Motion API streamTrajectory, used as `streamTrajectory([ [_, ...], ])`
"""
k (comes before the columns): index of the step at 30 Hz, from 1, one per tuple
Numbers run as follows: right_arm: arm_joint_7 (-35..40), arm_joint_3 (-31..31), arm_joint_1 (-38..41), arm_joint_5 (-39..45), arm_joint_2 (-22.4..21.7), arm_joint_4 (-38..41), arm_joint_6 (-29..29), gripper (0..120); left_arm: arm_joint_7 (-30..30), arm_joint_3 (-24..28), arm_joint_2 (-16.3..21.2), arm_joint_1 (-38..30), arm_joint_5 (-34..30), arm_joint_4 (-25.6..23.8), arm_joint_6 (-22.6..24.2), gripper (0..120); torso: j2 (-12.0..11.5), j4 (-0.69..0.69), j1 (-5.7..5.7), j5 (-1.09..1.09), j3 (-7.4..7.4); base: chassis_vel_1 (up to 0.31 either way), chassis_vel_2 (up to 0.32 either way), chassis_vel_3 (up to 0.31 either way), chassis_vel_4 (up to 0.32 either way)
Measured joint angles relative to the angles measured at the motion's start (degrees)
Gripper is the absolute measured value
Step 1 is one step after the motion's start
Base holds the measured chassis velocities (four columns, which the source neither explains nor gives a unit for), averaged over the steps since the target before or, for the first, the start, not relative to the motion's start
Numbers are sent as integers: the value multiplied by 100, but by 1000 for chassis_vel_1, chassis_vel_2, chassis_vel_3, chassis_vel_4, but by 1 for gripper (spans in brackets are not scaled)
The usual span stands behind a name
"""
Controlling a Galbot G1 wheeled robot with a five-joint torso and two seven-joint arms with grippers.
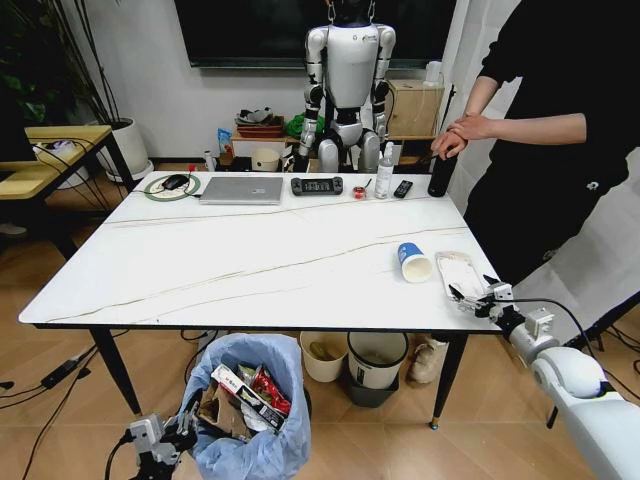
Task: Pick up the trash bin and place the trash from the table into it.
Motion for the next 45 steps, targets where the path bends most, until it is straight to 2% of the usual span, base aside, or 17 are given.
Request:
streamTrajectory([
  [3,-27,0,0,-3,-6,-19,-8,68,-9,1,-1,-7,1,-14,9,0,0,0,0,0,0,0,0,0,0],
  [8,-48,16,-19,-15,-2,-32,-23,46,-30,-3,15,-12,0,-38,23,0,0,0,0,0,0,0,0,0,0],
  [11,-57,20,-28,-21,2,-32,-20,41,-34,-8,19,-15,-6,-39,24,0,0,0,0,0,0,0,0,0,0],
  [12,-69,25,-45,-33,9,-33,-14,33,-48,-19,30,-28,-22,-44,32,0,0,0,0,0,0,0,0,0,0],
  [14,-75,31,-52,-35,23,-33,-8,25,-68,-26,46,-41,-39,-62,47,0,0,0,0,0,0,0,0,0,0],
  [16,-75,34,-52,-35,27,-33,-8,22,-73,-27,52,-44,-45,-66,51,0,0,0,0,0,0,0,0,0,0],
  [17,-75,42,-52,-34,34,-32,-8,16,-82,-27,63,-48,-59,-73,62,0,0,0,0,0,0,0,0,0,0],
  [20,-75,47,-52,-32,37,-31,-7,11,-88,-27,73,-51,-66,-74,68,0,0,0,0,0,0,0,0,0,0],
  [21,-75,55,-51,-28,39,-28,-5,1,-92,-28,86,-52,-74,-74,71,0,0,0,0,0,0,0,0,0,0],
  [34,-61,380,-196,333,172,234,2,0,-99,19,168,-38,-91,-30,84,0,1,0,0,0,0,0,0,0,0],
  [41,-101,698,-340,761,93,510,35,0,-149,34,238,-53,-170,-12,129,0,1,0,0,0,0,0,0,0,0],
  [45,-204,877,-391,1396,27,828,145,0,-198,51,297,-33,-276,73,174,0,1,0,0,-1,0,0,0,0,0],
])
